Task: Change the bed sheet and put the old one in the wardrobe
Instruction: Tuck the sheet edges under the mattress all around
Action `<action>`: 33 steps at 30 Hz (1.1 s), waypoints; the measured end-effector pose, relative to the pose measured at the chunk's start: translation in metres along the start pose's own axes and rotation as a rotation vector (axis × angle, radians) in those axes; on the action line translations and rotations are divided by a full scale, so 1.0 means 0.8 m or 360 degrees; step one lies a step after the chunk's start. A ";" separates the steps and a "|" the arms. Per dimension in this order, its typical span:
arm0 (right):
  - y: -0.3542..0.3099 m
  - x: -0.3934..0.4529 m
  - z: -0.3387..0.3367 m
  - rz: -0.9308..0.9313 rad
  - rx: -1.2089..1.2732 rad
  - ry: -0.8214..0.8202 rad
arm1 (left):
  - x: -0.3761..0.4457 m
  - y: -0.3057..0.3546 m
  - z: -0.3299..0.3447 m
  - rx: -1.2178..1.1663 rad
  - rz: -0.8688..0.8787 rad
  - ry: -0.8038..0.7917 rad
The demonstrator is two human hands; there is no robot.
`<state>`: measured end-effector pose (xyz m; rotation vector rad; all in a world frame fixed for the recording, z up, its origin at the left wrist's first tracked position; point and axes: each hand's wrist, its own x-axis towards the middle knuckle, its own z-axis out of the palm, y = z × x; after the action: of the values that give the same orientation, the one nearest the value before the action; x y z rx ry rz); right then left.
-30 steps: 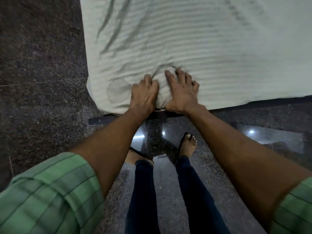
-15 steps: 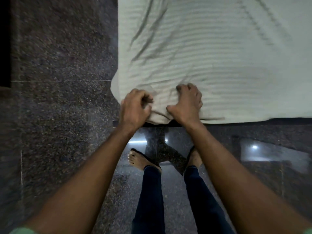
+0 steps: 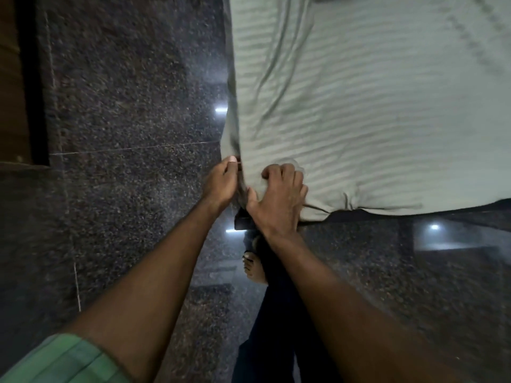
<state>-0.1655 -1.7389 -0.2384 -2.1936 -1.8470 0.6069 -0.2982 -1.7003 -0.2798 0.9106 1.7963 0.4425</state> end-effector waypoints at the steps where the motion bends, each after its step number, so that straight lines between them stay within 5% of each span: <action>1: -0.007 0.005 0.003 0.0025 -0.0030 0.0009 | 0.014 -0.004 -0.001 -0.0086 -0.0104 -0.0054; 8: -0.062 0.041 0.032 0.0090 -0.0213 -0.0156 | 0.107 -0.007 -0.034 0.0073 -0.0291 -0.0275; 16: -0.121 0.049 0.069 0.0032 0.0280 -0.0425 | 0.200 0.040 -0.067 0.0262 -0.0077 -0.0409; 21: -0.163 0.103 0.157 0.1349 0.1041 -0.0631 | 0.258 0.081 -0.104 0.0725 0.0285 -0.0766; 25: -0.184 0.135 0.155 0.2337 0.2013 -0.0317 | 0.253 0.084 -0.146 0.1018 0.0619 -0.1015; 29: -0.209 0.172 0.169 0.2670 0.2579 -0.0101 | 0.293 0.090 -0.217 0.1299 0.0822 -0.1107; 33: -0.193 0.190 0.188 0.2610 0.2986 0.0258 | 0.316 0.100 -0.223 0.1355 0.0873 -0.1247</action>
<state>-0.3488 -1.5759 -0.3352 -1.3796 1.0234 1.2996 -0.4762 -1.4375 -0.3133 1.8637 0.9425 -0.3792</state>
